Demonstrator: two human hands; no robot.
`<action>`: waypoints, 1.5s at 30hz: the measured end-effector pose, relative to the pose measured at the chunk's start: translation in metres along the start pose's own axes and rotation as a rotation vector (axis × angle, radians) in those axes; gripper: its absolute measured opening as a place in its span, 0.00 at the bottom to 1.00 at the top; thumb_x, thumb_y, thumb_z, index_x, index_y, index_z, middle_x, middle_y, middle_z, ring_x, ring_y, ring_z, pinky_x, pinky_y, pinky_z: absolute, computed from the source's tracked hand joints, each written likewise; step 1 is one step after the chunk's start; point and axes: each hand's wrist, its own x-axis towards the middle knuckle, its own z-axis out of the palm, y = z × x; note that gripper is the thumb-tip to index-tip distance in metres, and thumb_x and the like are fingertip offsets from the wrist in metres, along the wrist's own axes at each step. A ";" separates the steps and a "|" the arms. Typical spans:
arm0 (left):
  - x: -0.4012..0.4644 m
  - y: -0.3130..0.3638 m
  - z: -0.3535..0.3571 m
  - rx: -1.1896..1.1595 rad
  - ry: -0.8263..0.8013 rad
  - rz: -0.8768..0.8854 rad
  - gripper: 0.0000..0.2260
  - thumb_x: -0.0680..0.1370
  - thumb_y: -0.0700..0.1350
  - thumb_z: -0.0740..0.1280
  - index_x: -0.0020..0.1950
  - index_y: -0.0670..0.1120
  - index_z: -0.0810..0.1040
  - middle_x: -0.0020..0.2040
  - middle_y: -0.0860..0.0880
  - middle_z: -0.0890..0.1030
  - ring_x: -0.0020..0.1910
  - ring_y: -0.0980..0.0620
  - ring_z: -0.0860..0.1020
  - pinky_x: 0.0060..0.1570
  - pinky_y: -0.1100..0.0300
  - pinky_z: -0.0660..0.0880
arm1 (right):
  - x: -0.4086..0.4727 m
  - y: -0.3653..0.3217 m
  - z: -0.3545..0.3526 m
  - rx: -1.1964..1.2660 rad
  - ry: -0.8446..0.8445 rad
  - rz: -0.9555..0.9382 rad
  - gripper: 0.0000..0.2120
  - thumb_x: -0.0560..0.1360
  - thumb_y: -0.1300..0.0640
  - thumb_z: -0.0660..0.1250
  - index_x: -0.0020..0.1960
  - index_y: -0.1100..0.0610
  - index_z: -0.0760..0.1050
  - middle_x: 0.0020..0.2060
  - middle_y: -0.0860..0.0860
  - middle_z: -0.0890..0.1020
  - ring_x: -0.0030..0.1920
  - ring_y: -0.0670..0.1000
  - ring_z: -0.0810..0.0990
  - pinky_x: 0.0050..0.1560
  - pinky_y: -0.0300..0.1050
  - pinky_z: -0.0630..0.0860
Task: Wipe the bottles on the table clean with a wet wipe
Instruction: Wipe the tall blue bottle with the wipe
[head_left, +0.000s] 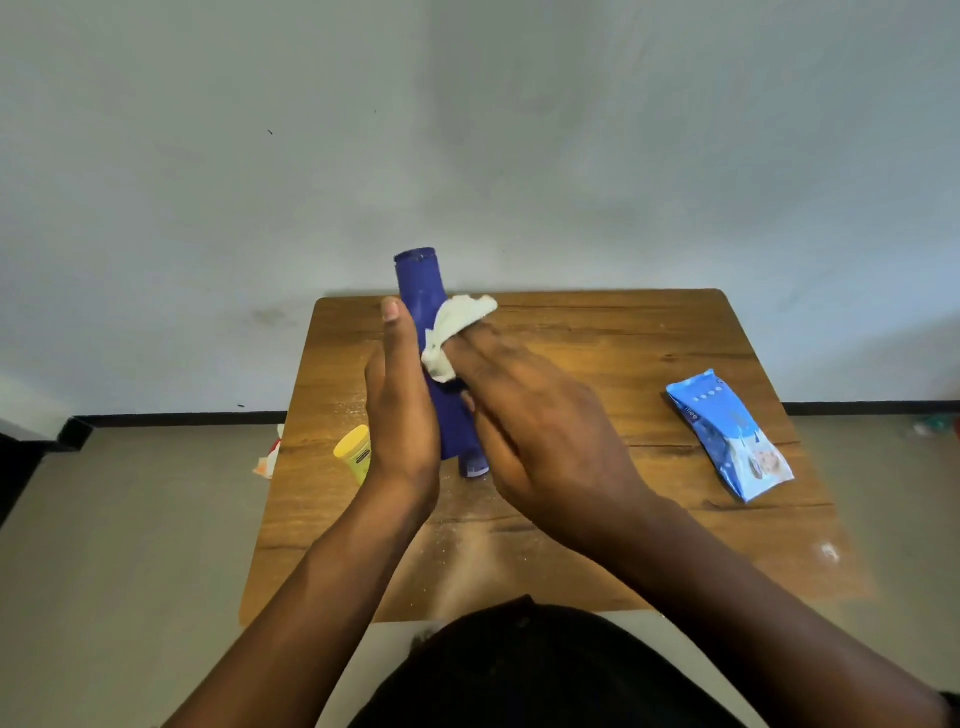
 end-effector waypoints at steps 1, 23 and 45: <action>0.001 0.003 0.000 -0.034 0.020 -0.050 0.28 0.86 0.63 0.53 0.60 0.41 0.81 0.50 0.43 0.83 0.48 0.45 0.81 0.52 0.46 0.76 | -0.005 0.001 0.003 -0.012 -0.047 -0.023 0.26 0.80 0.64 0.65 0.78 0.59 0.69 0.76 0.57 0.73 0.77 0.54 0.71 0.76 0.47 0.69; -0.005 0.011 -0.001 -0.343 -0.130 -0.354 0.24 0.84 0.60 0.59 0.68 0.43 0.78 0.44 0.43 0.77 0.38 0.48 0.75 0.42 0.53 0.74 | -0.024 0.018 0.015 0.083 0.160 -0.079 0.11 0.76 0.67 0.74 0.57 0.59 0.86 0.53 0.54 0.84 0.53 0.53 0.82 0.55 0.42 0.76; -0.004 -0.005 -0.013 -0.464 -0.061 -0.495 0.26 0.85 0.62 0.56 0.68 0.42 0.76 0.49 0.42 0.80 0.44 0.45 0.79 0.51 0.48 0.79 | -0.060 0.022 0.023 -0.009 0.026 -0.057 0.10 0.79 0.64 0.67 0.59 0.60 0.83 0.55 0.54 0.83 0.54 0.52 0.80 0.56 0.35 0.68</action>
